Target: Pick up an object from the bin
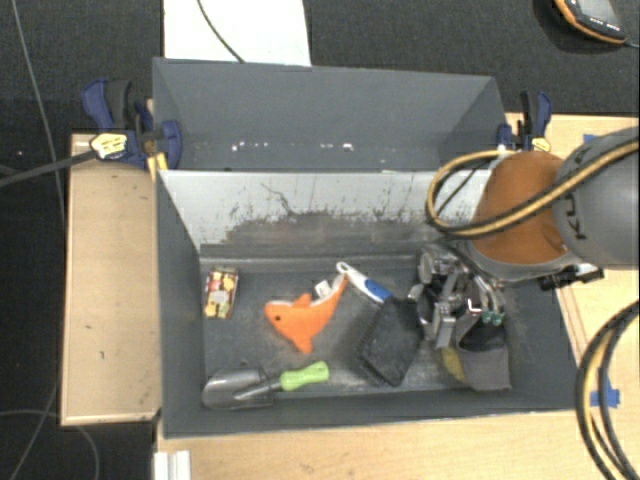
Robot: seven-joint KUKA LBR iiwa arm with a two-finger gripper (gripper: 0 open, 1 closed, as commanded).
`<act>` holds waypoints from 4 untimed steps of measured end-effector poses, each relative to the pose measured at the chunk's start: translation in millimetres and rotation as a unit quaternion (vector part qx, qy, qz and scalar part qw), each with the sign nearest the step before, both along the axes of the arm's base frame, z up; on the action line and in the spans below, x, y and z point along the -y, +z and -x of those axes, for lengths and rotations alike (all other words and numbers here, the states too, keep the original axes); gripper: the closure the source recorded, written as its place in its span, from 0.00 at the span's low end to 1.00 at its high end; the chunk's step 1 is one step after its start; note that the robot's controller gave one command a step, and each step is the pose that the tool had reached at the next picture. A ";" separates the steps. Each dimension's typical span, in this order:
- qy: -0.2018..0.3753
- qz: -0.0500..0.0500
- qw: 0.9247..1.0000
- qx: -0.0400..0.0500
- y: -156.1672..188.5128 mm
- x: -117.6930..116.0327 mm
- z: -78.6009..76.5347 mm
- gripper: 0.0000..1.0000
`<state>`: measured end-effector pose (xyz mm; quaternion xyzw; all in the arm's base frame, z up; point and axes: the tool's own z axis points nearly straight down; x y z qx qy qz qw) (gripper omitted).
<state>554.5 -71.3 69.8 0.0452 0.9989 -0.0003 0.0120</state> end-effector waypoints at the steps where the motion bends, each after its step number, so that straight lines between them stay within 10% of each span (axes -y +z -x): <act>1: 0.202 0.005 0.979 0.001 50.2 32.7 -9.1 1.00; 4: 0.257 0.007 0.966 0.002 1.2 27.4 -33.6 1.00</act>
Offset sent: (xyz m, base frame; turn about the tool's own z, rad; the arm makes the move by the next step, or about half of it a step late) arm 0.0000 0.0000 0.0000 0.0000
